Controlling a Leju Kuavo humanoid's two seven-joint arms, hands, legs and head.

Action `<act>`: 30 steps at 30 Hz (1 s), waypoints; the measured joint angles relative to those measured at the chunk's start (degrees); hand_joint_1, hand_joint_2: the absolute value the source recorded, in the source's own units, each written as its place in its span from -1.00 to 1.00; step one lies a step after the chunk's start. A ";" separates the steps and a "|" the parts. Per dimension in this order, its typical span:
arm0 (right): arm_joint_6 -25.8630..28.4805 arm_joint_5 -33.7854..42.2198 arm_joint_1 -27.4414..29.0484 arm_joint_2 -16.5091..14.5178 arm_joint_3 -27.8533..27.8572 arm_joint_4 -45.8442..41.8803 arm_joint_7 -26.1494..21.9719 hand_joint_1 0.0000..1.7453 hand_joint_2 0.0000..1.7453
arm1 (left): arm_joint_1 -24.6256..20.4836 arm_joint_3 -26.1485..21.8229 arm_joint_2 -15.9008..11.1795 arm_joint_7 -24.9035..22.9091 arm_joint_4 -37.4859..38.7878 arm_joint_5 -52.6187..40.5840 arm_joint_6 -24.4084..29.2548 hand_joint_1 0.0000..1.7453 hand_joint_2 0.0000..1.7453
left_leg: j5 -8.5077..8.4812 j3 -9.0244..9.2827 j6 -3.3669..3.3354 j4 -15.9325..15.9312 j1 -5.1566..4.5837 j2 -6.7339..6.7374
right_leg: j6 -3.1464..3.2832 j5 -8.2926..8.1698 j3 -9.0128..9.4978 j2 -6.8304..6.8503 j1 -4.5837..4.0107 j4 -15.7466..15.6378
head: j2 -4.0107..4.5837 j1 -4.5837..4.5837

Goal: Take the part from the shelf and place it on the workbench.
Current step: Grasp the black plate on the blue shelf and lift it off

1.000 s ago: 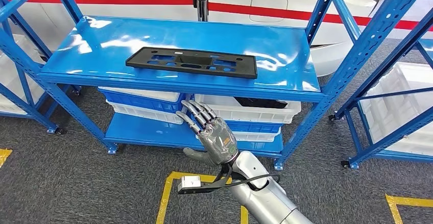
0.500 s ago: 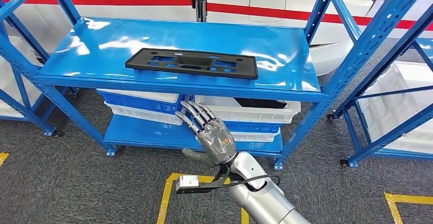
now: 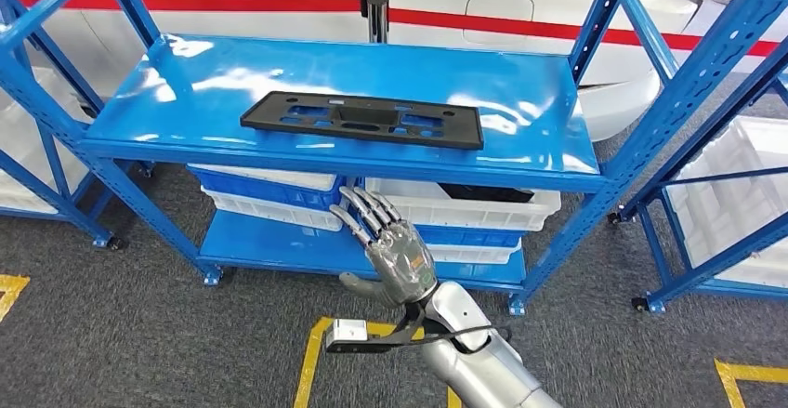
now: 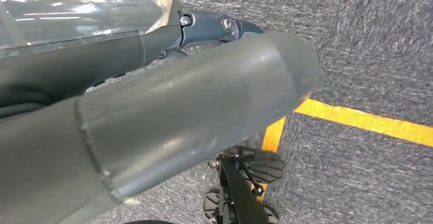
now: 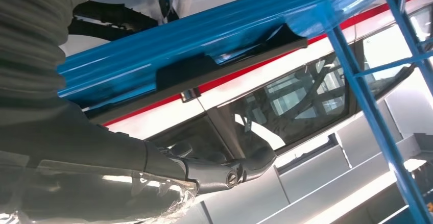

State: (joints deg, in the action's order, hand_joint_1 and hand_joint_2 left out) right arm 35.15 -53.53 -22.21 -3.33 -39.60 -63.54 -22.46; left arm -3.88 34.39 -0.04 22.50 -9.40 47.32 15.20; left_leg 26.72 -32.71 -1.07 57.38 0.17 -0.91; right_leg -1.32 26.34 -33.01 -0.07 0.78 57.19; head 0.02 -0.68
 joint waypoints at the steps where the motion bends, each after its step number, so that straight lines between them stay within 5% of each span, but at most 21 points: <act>1: 0.05 0.00 0.00 -0.01 0.07 0.02 0.01 -1.00 1.00 | 0.00 0.01 -0.04 -0.02 0.00 -0.01 0.02 -1.00 -1.00 | 0.26 0.05 0.17 0.06 0.09 0.03 | 0.26 0.07 0.09 -0.02 0.27 -0.04 | 0.00 -0.07; 4: 0.19 -0.02 0.00 -0.17 0.20 0.06 0.01 -1.00 1.00 | -0.01 0.04 -0.05 -0.08 0.00 -0.05 0.03 -1.00 -1.00 | 2.71 -1.40 1.00 3.86 0.54 0.44 | 1.01 0.29 0.62 -0.06 0.71 -0.14 | 0.00 -0.24; 6: 0.23 -0.01 0.06 -0.27 0.22 0.14 0.01 -1.00 1.00 | 0.01 0.08 -0.04 -0.17 0.00 -0.09 0.02 -1.00 -1.00 | 6.25 -5.10 1.54 11.24 0.64 0.67 | 1.47 0.57 0.97 -0.02 0.71 -0.13 | 0.00 -0.33; 8: 0.24 0.01 0.26 -0.32 0.22 0.29 0.02 -1.00 1.00 | 0.07 0.21 -0.04 -0.31 0.01 -0.10 0.02 -1.00 -1.00 | 7.61 -8.55 1.79 16.81 0.82 0.71 | 1.68 0.92 1.35 -0.02 0.75 -0.10 | 0.00 -0.35; 10: 0.24 0.01 0.58 -0.32 0.22 0.37 0.04 -1.00 1.00 | 0.10 0.44 -0.05 -0.37 0.02 -0.11 0.03 -1.00 -1.00 | 4.44 -8.18 1.93 14.22 1.17 0.76 | 1.44 1.52 2.09 -0.09 0.93 -0.07 | 0.00 -0.35; 13: 0.26 0.01 0.74 -0.36 0.26 0.37 0.08 -1.00 1.00 | 0.05 0.79 -0.05 -0.38 0.01 -0.11 0.04 -1.00 -1.00 | -1.22 -3.57 2.19 3.61 1.59 0.83 | 0.29 2.87 3.17 -0.15 0.72 0.06 | 0.00 -0.42; 18: 0.45 -0.07 0.73 -0.38 0.57 0.33 0.20 -1.00 1.00 | -0.01 1.03 0.02 -0.33 0.00 -0.13 0.04 -1.00 -1.00 | -0.94 -2.17 0.22 1.49 0.95 0.47 | -1.18 4.22 3.59 -0.08 0.17 0.41 | 0.00 -0.02; 20: 0.60 -0.23 0.79 -0.38 0.68 0.31 0.35 -1.00 1.00 | -0.01 1.07 0.02 -0.26 0.00 -0.17 0.04 -1.00 -1.00 | -0.71 -1.70 -0.69 1.30 0.80 0.48 | -0.92 6.52 0.82 -0.03 0.22 5.94 | 0.00 0.07; 23: 0.72 -0.46 1.31 -0.24 0.72 0.31 0.72 -1.00 1.00 | 0.01 1.16 0.00 -0.22 0.02 -0.32 0.03 -1.00 -1.00 | -0.06 -1.04 -1.55 1.31 0.25 0.37 | -0.38 9.45 -6.08 -0.02 -0.04 16.90 | 0.00 0.17; 24: 0.73 -0.55 1.49 -0.18 0.73 0.31 0.78 -1.00 1.00 | 0.02 1.22 0.00 -0.22 0.02 -0.39 0.02 -1.00 -1.00 | 0.20 -0.71 -1.71 1.31 -0.02 0.25 | -0.51 8.76 -7.01 -0.02 -0.28 17.33 | 0.00 0.20; 26: 0.76 -0.78 1.68 -0.13 0.74 0.28 0.88 -1.00 1.00 | 0.03 1.33 0.02 -0.22 0.01 -0.50 -0.01 -1.00 -1.00 | 0.78 0.21 -1.94 1.29 -0.64 -0.02 | -0.58 4.92 -5.84 -0.03 -1.00 11.85 | 0.00 0.23; 28: 0.88 -1.04 1.73 -0.08 0.80 0.20 1.06 -1.00 1.00 | 0.00 1.41 0.25 -0.27 0.01 -0.53 -0.03 -1.00 -1.00 | 1.42 0.93 -1.96 1.29 -1.11 -0.24 | 0.39 0.89 -3.11 -0.18 -1.83 4.35 | 0.00 0.08; 30: 1.05 -1.34 1.82 0.04 0.93 0.14 1.28 -1.00 1.00 | -0.01 1.45 0.43 -0.37 0.02 -0.56 -0.05 -1.00 -1.00 | 1.91 1.19 -1.66 1.29 -1.21 -0.40 | 1.44 -0.60 -1.84 -0.34 -2.29 1.51 | 0.00 -0.09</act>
State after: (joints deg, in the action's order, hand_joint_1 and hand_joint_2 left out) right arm 36.19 -54.88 -20.39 -3.30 -38.67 -63.40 -21.17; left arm -3.89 35.84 0.38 22.13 -9.38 46.76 15.14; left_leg 28.63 -31.51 -2.73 58.68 -1.04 -1.32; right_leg 0.12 25.74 -34.85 -0.41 -1.51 58.69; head 0.02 -0.78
